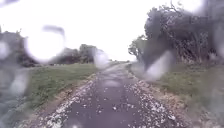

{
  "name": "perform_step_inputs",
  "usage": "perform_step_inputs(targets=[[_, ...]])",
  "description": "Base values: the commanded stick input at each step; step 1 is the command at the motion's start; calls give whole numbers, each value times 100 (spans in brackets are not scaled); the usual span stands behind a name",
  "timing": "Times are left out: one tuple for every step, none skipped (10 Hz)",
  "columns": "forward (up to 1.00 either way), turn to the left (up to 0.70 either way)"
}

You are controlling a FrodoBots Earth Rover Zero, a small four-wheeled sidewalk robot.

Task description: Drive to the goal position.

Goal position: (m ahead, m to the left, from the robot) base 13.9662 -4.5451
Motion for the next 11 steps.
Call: perform_step_inputs(targets=[[5,0],[16,0],[70,0],[70,0],[70,0],[70,0],[70,0],[70,0],[70,0],[70,0],[70,0]])
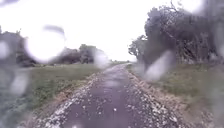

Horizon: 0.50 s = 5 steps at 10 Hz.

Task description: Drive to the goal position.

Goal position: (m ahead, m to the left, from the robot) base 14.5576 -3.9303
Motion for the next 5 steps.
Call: perform_step_inputs(targets=[[70,0],[70,0],[70,0],[70,0],[70,0]])
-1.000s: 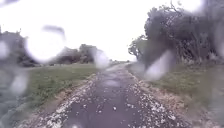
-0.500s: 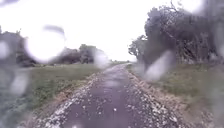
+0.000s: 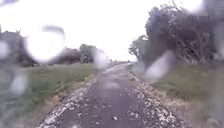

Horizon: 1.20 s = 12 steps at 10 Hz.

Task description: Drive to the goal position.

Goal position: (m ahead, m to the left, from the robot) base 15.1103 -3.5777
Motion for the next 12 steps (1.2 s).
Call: perform_step_inputs(targets=[[70,0],[70,0],[70,0],[70,0],[70,0],[70,0],[70,0],[70,0],[70,0],[70,0],[70,0],[70,0]])
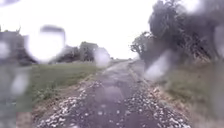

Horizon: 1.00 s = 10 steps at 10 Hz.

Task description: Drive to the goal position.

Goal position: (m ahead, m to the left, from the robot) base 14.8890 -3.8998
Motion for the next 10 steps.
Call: perform_step_inputs(targets=[[70,0],[70,0],[70,0],[70,0],[70,0],[70,0],[70,0],[70,0],[70,0],[70,0]])
